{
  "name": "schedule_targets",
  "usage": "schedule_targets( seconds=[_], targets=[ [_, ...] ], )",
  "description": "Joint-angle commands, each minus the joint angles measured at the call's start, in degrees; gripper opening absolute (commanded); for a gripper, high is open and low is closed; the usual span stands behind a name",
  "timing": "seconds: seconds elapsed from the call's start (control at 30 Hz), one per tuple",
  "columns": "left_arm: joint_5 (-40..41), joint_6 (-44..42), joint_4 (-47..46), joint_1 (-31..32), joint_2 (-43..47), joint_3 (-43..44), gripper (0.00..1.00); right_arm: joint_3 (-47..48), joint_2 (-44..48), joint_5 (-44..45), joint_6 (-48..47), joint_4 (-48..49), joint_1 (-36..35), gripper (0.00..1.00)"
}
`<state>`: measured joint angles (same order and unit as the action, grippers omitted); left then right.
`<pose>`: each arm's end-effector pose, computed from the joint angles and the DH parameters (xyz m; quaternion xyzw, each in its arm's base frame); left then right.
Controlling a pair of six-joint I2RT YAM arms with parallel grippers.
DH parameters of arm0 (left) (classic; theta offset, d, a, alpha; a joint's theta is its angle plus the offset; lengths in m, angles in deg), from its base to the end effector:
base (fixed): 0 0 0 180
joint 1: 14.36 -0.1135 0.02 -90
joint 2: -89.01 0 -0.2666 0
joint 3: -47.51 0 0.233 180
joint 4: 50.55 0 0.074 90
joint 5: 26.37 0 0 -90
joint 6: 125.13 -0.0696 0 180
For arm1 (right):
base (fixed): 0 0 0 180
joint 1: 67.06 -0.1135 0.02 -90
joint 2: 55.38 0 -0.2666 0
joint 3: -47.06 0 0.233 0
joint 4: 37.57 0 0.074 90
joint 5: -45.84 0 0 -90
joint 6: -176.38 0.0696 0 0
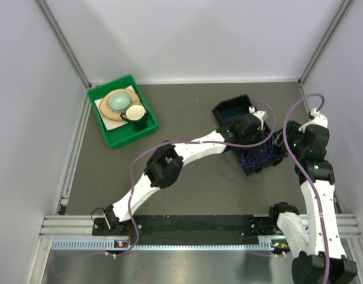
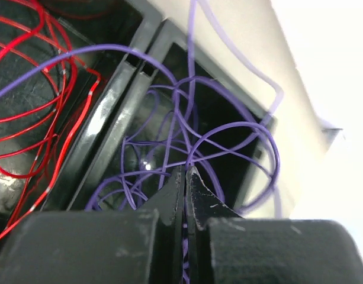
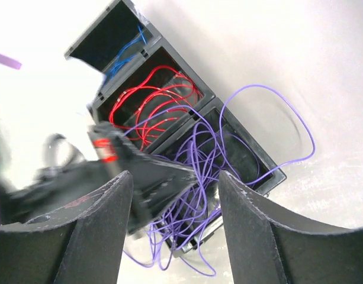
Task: Untangle the cables
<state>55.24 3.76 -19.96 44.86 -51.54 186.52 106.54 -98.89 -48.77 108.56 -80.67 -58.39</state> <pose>0.2880 -0.5033 0.2007 0.1889 0.8529 -0.4064 0.2679 0.1771 -0.0213 0.2958 0.2065 0.8274 0.0954 0.5135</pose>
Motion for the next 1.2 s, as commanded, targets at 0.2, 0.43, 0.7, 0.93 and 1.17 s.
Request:
schedule_targets(
  seconds=[0.2,0.43,0.7,0.93,1.17],
  targets=[
    [3.0,-4.4,9.2,0.9,-3.1,7.7,0.26,1.9,0.1,-0.6,0.7,-1.3,0.7,0.58],
    [2.3,-6.7,7.4,1.0,5.5,2.9,0.35,1.2,-0.4,-0.6,1.6,0.1,0.7,0.56],
    [2.7,-8.7,10.5,1.1,10.9,1.6,0.38,2.9,-0.5,-0.8,1.6,0.0,0.7,0.56],
    [14.0,-10.6,15.0,0.7,17.3,-6.3,0.45,2.4,-1.1,-2.4,2.1,1.3,0.7,0.56],
    [15.8,-7.9,15.5,-4.1,16.2,-9.9,0.61,1.9,-1.4,-3.6,2.3,1.7,0.7,0.56]
  ],
)
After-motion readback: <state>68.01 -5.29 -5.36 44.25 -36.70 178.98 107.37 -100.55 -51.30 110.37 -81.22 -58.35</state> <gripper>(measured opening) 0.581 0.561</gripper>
